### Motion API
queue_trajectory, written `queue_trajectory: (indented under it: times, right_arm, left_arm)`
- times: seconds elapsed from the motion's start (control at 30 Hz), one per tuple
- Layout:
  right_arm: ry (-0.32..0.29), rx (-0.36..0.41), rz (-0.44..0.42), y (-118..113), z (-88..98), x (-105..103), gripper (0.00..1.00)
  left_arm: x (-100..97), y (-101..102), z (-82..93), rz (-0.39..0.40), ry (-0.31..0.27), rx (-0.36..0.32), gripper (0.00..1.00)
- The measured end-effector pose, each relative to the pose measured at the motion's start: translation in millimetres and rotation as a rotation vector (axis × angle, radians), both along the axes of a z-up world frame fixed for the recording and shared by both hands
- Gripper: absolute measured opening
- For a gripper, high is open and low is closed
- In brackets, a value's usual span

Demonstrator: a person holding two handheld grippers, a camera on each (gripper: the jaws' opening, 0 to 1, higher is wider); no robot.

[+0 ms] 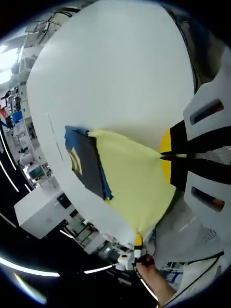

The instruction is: Fold the garment on the visible template until the final outline fits inside the template.

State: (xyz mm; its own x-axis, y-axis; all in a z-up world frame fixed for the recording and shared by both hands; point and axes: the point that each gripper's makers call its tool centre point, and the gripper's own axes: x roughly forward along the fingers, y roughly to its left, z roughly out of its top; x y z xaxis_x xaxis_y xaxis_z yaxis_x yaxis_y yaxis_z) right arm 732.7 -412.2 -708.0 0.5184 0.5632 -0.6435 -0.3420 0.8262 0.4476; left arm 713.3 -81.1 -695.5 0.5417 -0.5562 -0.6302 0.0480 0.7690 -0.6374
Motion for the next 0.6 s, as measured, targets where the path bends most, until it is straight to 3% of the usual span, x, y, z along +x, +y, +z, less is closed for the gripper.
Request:
queue_trajectory:
  times: [0.6]
  right_arm:
    - [0.018, 0.097, -0.041, -7.1, 30.4, -39.6, 0.02]
  left_arm:
    - [-39.6, -10.3, 45.7, 0.009, -0.029, -0.065, 0.0]
